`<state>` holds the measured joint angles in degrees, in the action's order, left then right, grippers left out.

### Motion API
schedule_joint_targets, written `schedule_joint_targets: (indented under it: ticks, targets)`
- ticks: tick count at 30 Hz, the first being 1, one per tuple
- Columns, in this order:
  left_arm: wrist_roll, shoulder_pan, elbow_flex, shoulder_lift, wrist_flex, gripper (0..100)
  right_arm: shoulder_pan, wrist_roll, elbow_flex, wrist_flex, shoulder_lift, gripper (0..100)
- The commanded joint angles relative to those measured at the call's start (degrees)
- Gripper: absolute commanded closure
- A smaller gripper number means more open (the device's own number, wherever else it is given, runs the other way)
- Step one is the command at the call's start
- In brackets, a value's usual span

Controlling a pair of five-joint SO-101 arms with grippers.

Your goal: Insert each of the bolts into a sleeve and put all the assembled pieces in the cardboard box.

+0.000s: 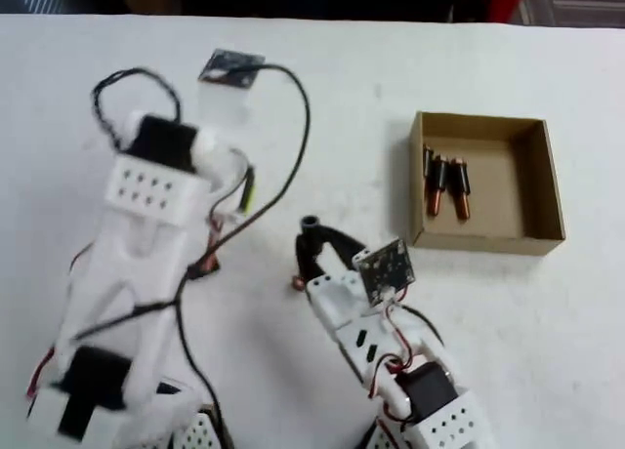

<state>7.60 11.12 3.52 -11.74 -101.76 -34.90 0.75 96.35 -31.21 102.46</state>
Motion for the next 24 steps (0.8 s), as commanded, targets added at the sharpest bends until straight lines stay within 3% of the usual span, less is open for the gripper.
schedule_joint_targets:
  ticks: [1, 6, 14, 24]
  targets:
    - [-4.31, -0.4, -6.07, -11.38, 0.0, 98, -3.91, 0.09, 0.53, 0.22, 0.66, 98.1]
    - [-6.33, -0.4, -15.47, -21.49, 4.4, 98, -7.52, 0.09, 0.18, 1.89, 0.66, 98.1]
    - [-6.42, -0.4, -28.84, -37.93, 15.74, 98, -7.6, 0.53, 0.44, 9.01, 0.66, 98.1]
    - [-6.15, 0.13, -42.81, -57.1, 37.8, 98, -7.6, 0.62, 0.44, 9.27, 0.57, 98.1]
